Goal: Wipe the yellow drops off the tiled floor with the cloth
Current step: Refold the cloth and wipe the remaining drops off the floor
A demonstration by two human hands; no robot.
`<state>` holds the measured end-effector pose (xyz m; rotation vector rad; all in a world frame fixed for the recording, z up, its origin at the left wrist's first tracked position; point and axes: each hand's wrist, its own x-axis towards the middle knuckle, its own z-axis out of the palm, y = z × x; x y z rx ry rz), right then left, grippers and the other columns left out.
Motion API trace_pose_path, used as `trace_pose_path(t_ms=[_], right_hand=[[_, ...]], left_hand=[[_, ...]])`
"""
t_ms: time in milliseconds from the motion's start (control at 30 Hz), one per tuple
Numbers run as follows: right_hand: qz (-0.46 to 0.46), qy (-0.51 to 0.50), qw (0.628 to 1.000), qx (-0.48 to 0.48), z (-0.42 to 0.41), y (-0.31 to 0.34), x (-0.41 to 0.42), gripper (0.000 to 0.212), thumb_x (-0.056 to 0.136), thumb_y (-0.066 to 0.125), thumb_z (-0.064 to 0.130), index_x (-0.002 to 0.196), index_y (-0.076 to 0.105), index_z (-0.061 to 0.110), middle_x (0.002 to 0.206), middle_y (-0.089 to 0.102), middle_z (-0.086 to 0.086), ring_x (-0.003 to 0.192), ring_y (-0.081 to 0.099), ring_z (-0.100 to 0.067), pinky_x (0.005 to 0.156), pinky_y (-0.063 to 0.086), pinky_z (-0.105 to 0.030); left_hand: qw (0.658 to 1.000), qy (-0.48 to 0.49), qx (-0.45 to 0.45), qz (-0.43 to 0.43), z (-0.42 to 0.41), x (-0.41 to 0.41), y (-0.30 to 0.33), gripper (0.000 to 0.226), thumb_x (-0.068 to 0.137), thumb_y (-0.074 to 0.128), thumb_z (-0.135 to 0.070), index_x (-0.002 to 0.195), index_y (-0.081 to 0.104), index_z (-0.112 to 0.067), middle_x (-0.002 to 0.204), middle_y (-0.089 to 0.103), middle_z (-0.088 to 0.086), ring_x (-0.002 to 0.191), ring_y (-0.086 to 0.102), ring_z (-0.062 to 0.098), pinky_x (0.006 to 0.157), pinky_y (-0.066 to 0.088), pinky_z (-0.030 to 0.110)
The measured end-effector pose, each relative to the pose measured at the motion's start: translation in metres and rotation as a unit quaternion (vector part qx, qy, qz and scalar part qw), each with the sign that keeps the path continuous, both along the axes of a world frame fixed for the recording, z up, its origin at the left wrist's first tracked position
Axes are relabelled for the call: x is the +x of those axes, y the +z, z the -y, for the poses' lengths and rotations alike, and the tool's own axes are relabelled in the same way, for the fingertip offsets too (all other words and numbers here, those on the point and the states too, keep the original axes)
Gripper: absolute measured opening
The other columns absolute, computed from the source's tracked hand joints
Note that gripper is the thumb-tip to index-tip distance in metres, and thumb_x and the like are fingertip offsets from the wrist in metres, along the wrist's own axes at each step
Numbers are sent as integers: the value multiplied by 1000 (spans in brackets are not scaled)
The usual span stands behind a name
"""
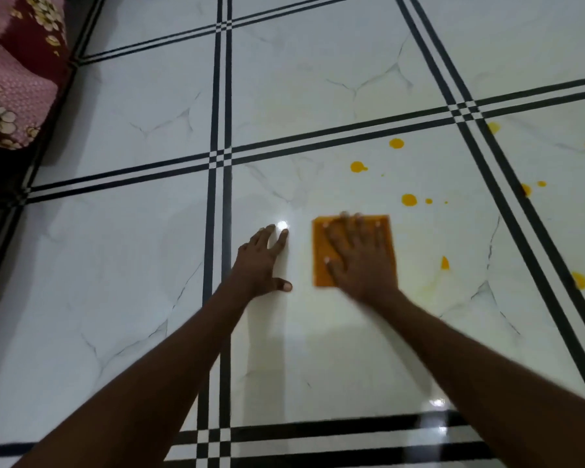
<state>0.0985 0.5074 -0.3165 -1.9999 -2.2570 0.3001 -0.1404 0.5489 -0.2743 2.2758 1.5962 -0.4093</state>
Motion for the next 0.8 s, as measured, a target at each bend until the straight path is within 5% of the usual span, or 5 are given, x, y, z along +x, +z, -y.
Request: trace_pose_path(t_ms=[167, 367, 500, 633, 800], right_hand=[[18, -185, 982, 40, 44, 2, 46, 74, 95, 32, 53, 163, 21, 26, 170, 19, -17, 153, 22, -44, 123, 12, -65], [-26, 50, 998, 19, 47, 4, -41, 74, 97, 37, 56, 164, 17, 32, 172, 8, -11, 158, 8, -38, 125, 5, -62], [23, -109, 993, 27, -12, -2, 40, 71, 95, 36, 56, 161, 29, 30, 170, 22, -13, 155, 22, -39, 124, 3, -56], [1, -213, 976, 36, 65, 8, 35, 75, 95, 32, 53, 164, 16, 28, 171, 15, -16, 156, 16, -43, 125, 6, -62], [1, 81, 997, 6, 15, 3, -25, 71, 97, 33, 56, 163, 21, 32, 172, 14, -11, 158, 13, -39, 125, 3, -62]], left_hand=[[1000, 20, 7, 4, 4, 6, 0, 122, 73, 77, -56, 158, -4, -25, 166, -6, 10, 153, -4, 28, 120, 11, 46], [1000, 15, -6, 2, 4, 3, 5, 121, 75, 74, -58, 158, -7, -25, 166, -8, 9, 153, -5, 29, 121, 11, 46], [1000, 10, 10, 0, 3, 3, 0, 122, 74, 77, -56, 158, -4, -24, 166, -5, 10, 153, -2, 30, 121, 16, 48], [1000, 8, 4, -7, 5, 8, 2, 123, 74, 77, -55, 158, -5, -22, 166, -5, 12, 153, -3, 31, 120, 15, 48], [999, 27, 2, 23, 6, 5, 4, 123, 73, 76, -59, 158, -4, -18, 167, -5, 8, 153, -3, 27, 122, 11, 45]])
